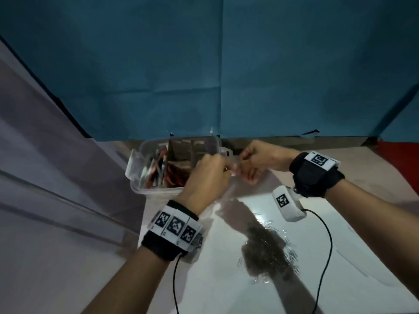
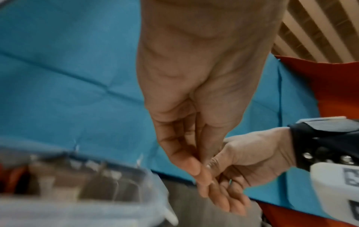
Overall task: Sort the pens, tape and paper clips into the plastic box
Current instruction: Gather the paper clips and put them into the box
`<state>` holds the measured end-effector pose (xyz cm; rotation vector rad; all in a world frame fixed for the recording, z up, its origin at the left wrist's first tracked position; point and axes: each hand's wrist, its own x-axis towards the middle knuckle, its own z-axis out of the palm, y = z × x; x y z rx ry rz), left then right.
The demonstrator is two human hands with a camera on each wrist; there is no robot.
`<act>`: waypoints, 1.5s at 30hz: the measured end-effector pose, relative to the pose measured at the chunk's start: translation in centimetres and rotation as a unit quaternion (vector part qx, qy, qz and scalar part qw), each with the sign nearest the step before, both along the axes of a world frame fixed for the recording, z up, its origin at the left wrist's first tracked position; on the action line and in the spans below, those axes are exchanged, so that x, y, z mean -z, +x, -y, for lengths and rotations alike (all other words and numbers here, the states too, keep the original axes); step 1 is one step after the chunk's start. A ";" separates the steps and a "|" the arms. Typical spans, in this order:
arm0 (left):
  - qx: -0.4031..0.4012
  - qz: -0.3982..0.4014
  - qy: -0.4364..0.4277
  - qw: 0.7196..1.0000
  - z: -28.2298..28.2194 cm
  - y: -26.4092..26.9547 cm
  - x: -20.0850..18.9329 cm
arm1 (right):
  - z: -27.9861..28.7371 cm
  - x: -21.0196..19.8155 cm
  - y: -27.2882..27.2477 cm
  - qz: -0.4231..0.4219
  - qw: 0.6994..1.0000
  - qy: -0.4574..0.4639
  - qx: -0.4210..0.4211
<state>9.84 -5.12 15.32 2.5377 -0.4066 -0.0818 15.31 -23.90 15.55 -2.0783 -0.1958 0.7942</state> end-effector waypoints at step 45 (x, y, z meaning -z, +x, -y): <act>-0.066 -0.118 -0.095 0.986 5.7 -7.1 13.4 | 7.0 13.8 -10.5 0.109 0.983 -0.027 0.143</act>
